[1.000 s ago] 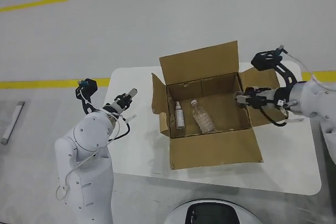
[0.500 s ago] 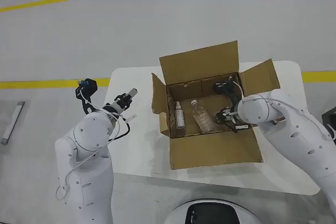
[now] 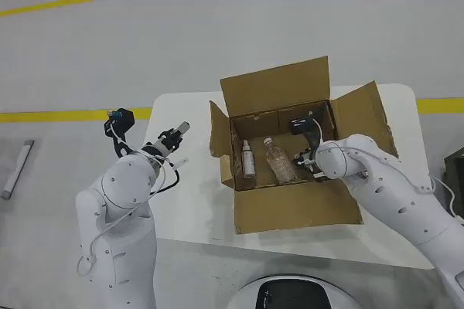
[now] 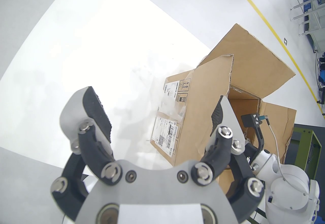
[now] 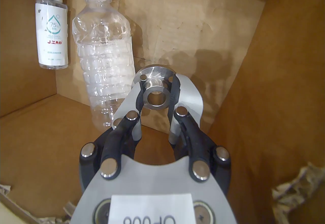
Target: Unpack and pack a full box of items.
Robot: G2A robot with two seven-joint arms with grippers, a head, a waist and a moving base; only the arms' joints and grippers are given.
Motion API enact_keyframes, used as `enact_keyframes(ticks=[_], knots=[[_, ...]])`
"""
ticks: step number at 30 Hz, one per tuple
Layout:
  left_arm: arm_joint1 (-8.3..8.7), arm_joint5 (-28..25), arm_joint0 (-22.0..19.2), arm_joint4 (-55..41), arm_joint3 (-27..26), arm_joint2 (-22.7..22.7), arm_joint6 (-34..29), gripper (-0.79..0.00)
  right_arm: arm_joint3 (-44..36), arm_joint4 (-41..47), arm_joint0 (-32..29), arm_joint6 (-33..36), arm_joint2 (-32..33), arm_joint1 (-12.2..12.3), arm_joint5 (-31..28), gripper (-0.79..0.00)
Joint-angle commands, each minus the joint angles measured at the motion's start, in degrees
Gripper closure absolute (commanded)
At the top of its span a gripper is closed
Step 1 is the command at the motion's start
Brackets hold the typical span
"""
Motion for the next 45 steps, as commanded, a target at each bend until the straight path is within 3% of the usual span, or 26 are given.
enact_keyframes(ticks=[1, 3, 5, 8, 9, 10, 12, 13, 15, 18, 19, 20, 23, 25, 31, 36, 39, 45], knots=[[0.0, 0.0, 0.0, 0.0, 0.0, 0.0, 0.0, -0.785, 1.4, 0.1, 0.6, -0.2, -0.6, -0.5, 0.7, -0.092], [0.0, 0.0, 0.0, 0.0, 0.0, 0.0, 0.0, -0.785, 2.6, 0.5, 1.2, -0.4, -0.9, -0.9, 0.5, -0.169], [0.0, 0.0, 0.0, 0.0, 0.0, 0.0, 0.0, -0.785, 3.5, 0.9, 1.7, -0.4, -1.1, -1.2, 0.4, -0.311], [0.0, 0.0, 0.0, 0.0, 0.0, 0.0, 0.0, -0.785, 3.7, 2.0, 2.4, 0.0, -0.4, -1.5, -0.2, -0.409], [0.0, 0.0, 0.0, 0.0, 0.0, 0.0, 0.0, -0.785, 3.4, 2.2, 2.6, 0.1, -0.1, -1.5, -0.4, -0.545], [0.0, 0.0, 0.0, 0.0, 0.0, 0.0, 0.0, -0.785, 3.0, 2.5, 2.6, 0.3, 0.3, -1.5, -0.7, -0.603], [0.0, 0.0, 0.0, 0.0, 0.0, 0.0, 0.0, -0.785, 1.5, 2.8, 2.7, 1.0, 1.6, -1.3, -1.2, -0.603], [0.0, 0.0, 0.0, 0.0, 0.0, 0.0, 0.0, -0.785, 0.2, 3.3, 2.6, 1.3, 2.7, -1.1, -1.4, -0.6], [0.0, 0.0, 0.0, 0.0, 0.0, 0.0, 0.0, -0.785, -4.9, 4.8, 1.9, 0.5, 7.4, -0.2, -1.5, -0.369], [0.0, 0.0, 0.0, 0.0, 0.0, 0.0, 0.0, -0.785, -12.9, 7.1, -0.3, 0.9, 16.8, 1.5, -1.3, -0.154], [0.0, 0.0, 0.0, 0.0, 0.0, 0.0, 0.0, -0.785, -16.2, 7.4, -1.5, 1.0, 20.9, 2.2, -1.0, -0.046], [0.0, 0.0, 0.0, 0.0, 0.0, 0.0, 0.0, -0.785, -19.1, 7.5, -3.0, 1.0, 25.3, 2.9, -0.8, -0.006], [0.0, 0.0, 0.0, 0.0, 0.0, 0.0, 0.0, -0.785, -25.2, 9.0, -8.1, 2.3, 39.5, 4.9, -0.7, 0.0], [0.0, 0.0, 0.0, 0.0, 0.0, 0.0, 0.0, -0.785, -25.9, 10.2, -10.4, 2.6, 45.7, 5.5, -1.5, 0.0], [0.0, 0.0, 0.0, 0.0, 0.0, 0.0, 0.0, -0.785, -18.0, 13.8, -17.5, 0.8, 59.7, 6.8, -2.0, 0.0], [0.0, 0.0, 0.0, 0.0, 0.0, 0.0, 0.0, -0.785, -7.4, 22.4, -19.5, 1.3, 57.5, 6.3, -3.8, 0.0], [0.0, 0.0, 0.0, 0.0, 0.0, 0.0, 0.0, -0.785, -2.4, 32.0, -18.1, 2.8, 54.7, 5.6, -6.1, 0.0], [0.0, 0.0, 0.0, 0.0, 0.0, 0.0, 0.0, -0.785, 0.5, 44.4, -14.7, 8.8, 49.1, 4.9, -11.1, 0.0]])
